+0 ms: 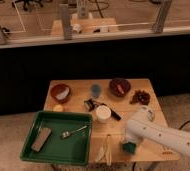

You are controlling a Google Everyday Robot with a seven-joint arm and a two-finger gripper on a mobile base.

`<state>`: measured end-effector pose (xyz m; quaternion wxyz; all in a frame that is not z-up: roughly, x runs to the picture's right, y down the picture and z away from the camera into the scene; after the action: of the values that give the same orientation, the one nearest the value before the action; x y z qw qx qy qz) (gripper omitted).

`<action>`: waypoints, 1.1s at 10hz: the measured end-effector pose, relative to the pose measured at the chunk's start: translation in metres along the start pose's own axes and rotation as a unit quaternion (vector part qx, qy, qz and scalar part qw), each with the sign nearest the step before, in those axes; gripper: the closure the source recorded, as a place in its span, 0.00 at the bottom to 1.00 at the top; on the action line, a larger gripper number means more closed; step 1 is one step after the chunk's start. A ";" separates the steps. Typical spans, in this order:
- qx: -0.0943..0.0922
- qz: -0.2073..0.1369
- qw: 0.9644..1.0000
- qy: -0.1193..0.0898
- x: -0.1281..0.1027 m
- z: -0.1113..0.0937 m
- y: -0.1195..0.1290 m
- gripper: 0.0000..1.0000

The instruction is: Place sponge in plastic cup

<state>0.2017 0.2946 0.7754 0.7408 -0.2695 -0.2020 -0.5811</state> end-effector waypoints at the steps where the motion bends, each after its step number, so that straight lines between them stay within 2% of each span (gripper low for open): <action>1: -0.001 0.001 1.000 0.001 0.001 -0.001 0.000 0.69; 2: -0.002 0.001 1.000 0.001 0.001 -0.002 0.000 0.79; 3: -0.002 0.001 1.000 0.002 0.002 -0.002 0.001 0.83; 5: 0.005 -0.003 1.000 0.002 0.001 -0.009 0.001 0.84; 8: 0.031 -0.026 0.999 0.028 -0.001 -0.061 -0.002 0.84; 10: 0.041 -0.046 0.996 0.061 0.002 -0.111 -0.007 0.84; 11: 0.044 -0.060 0.994 0.078 0.007 -0.136 -0.018 0.84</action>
<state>0.1841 0.1995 0.6778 0.7290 -0.1778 -0.1851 -0.6346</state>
